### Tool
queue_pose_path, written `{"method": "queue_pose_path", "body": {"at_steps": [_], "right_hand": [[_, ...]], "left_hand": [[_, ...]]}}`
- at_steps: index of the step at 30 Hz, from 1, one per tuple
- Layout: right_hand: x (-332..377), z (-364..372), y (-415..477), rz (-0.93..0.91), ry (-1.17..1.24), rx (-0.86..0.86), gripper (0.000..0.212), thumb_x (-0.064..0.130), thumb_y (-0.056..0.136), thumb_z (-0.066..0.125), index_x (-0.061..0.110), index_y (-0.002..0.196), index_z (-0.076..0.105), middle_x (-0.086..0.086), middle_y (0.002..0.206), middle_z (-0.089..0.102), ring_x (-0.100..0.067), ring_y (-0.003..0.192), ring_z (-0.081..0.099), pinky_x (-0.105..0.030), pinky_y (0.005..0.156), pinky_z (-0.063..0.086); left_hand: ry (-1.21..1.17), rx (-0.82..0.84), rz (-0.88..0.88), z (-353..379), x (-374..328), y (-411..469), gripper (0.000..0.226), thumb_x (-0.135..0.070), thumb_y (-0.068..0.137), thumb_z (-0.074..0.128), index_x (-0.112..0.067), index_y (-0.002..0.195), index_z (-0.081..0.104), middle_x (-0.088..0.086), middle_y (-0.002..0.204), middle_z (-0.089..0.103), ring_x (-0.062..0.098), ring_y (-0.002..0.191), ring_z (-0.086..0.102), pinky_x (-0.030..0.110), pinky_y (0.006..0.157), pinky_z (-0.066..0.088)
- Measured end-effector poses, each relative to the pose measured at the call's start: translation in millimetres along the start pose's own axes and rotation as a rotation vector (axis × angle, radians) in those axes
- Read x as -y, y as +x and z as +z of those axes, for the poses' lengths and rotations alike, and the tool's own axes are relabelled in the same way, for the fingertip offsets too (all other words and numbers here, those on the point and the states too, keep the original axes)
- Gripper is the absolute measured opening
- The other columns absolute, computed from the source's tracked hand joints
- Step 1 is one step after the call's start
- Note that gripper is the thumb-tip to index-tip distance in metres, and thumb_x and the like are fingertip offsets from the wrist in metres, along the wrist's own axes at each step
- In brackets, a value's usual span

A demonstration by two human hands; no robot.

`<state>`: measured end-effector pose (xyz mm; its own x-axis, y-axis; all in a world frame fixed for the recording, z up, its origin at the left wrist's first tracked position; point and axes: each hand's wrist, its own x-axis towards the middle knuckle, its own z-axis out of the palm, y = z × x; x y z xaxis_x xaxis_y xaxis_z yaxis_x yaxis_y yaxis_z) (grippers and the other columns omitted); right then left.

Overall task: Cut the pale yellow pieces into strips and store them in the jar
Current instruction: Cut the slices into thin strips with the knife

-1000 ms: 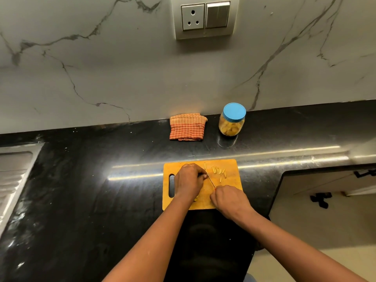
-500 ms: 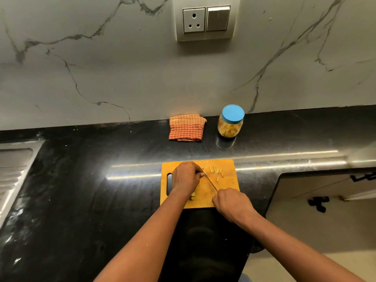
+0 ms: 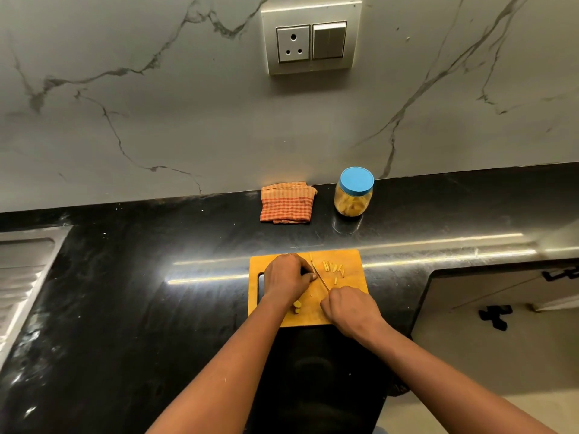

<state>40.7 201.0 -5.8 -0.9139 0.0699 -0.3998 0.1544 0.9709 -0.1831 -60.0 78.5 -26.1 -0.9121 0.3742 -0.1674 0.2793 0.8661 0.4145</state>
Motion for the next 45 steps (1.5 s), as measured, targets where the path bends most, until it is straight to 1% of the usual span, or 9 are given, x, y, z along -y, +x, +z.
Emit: {"method": "queue_pose_path", "body": {"at_steps": [3,6,11,15,20,27,33,39,45], "right_hand": [[-4.7,0.9,-6.3,-0.039,-0.032,-0.001,0.033,0.027,0.104,0.034,0.011,0.11,0.061,-0.008,0.107,0.063,-0.026,0.099,0.06,-0.037,0.079,0.051],[-6.8,3.0,-5.7,-0.011,-0.011,-0.006,0.035,0.034,0.102,0.032,0.013,0.104,0.06,-0.007,0.104,0.064,-0.026,0.095,0.061,-0.036,0.074,0.048],[-7.0,5.0,-4.9,0.053,0.07,-0.029,0.039,0.041,0.1,0.032,0.016,0.095,0.061,-0.006,0.097,0.065,-0.025,0.089,0.062,-0.035,0.071,0.046],[-6.0,4.4,-5.8,0.043,0.058,-0.036,0.039,0.042,0.1,0.031,0.016,0.096,0.061,-0.006,0.097,0.065,-0.025,0.088,0.062,-0.036,0.072,0.048],[-7.3,4.5,-8.9,0.019,0.045,-0.031,0.039,0.039,0.101,0.03,0.014,0.096,0.06,-0.007,0.097,0.064,-0.027,0.09,0.061,-0.036,0.071,0.046],[-6.6,1.7,-13.3,-0.003,0.031,-0.03,0.038,0.036,0.103,0.031,0.013,0.1,0.06,-0.008,0.099,0.063,-0.027,0.091,0.061,-0.038,0.074,0.049],[-7.1,5.1,-11.2,0.059,0.093,-0.032,0.038,0.042,0.1,0.031,0.016,0.092,0.058,-0.007,0.097,0.064,-0.027,0.089,0.061,-0.036,0.072,0.046],[-4.8,8.1,-10.4,0.082,0.099,-0.045,0.039,0.04,0.1,0.031,0.016,0.092,0.061,-0.008,0.098,0.066,-0.029,0.089,0.063,-0.037,0.074,0.048],[2.1,8.9,-10.2,0.092,0.129,-0.062,0.04,0.039,0.099,0.033,0.015,0.09,0.063,-0.01,0.098,0.066,-0.03,0.091,0.062,-0.035,0.071,0.044]], "left_hand": [[0.01,-0.015,0.004,0.5,-1.8,0.6,0.023,-0.049,0.08,0.073,-0.03,0.093,0.077,-0.013,0.09,0.072,0.006,0.082,0.063,0.027,0.069,0.053],[0.03,-0.021,0.013,0.0,-3.5,0.7,0.024,-0.05,0.082,0.071,-0.03,0.095,0.077,-0.013,0.091,0.072,0.007,0.083,0.063,0.027,0.068,0.053],[0.044,-0.024,0.008,-0.2,-7.2,2.3,0.022,-0.045,0.084,0.071,-0.028,0.096,0.077,-0.011,0.091,0.073,0.009,0.082,0.063,0.025,0.066,0.051],[0.037,-0.022,0.009,-1.1,-9.3,4.7,0.02,-0.04,0.085,0.071,-0.025,0.096,0.077,-0.009,0.094,0.073,0.011,0.085,0.064,0.028,0.069,0.054],[0.03,-0.012,0.037,-1.4,-9.8,5.7,0.022,-0.041,0.085,0.07,-0.028,0.102,0.076,-0.009,0.101,0.071,0.012,0.091,0.064,0.026,0.067,0.049],[0.019,0.069,0.092,-6.8,-13.4,9.7,0.011,-0.029,0.085,0.071,-0.028,0.096,0.074,-0.008,0.096,0.069,0.008,0.084,0.057,0.023,0.063,0.042],[-0.204,0.173,0.098,-23.8,1.3,15.2,0.008,-0.021,0.081,0.074,-0.028,0.086,0.073,-0.011,0.085,0.07,0.006,0.083,0.063,0.031,0.076,0.056],[-0.275,0.145,-0.019,-56.4,40.6,7.4,0.007,-0.019,0.071,0.077,-0.023,0.07,0.072,-0.008,0.066,0.069,0.003,0.062,0.064,0.028,0.063,0.055],[-0.263,0.156,-0.224,-60.8,74.7,-18.6,0.008,-0.022,0.067,0.08,-0.019,0.066,0.073,0.0,0.067,0.07,0.015,0.062,0.064,0.03,0.057,0.051]]}}
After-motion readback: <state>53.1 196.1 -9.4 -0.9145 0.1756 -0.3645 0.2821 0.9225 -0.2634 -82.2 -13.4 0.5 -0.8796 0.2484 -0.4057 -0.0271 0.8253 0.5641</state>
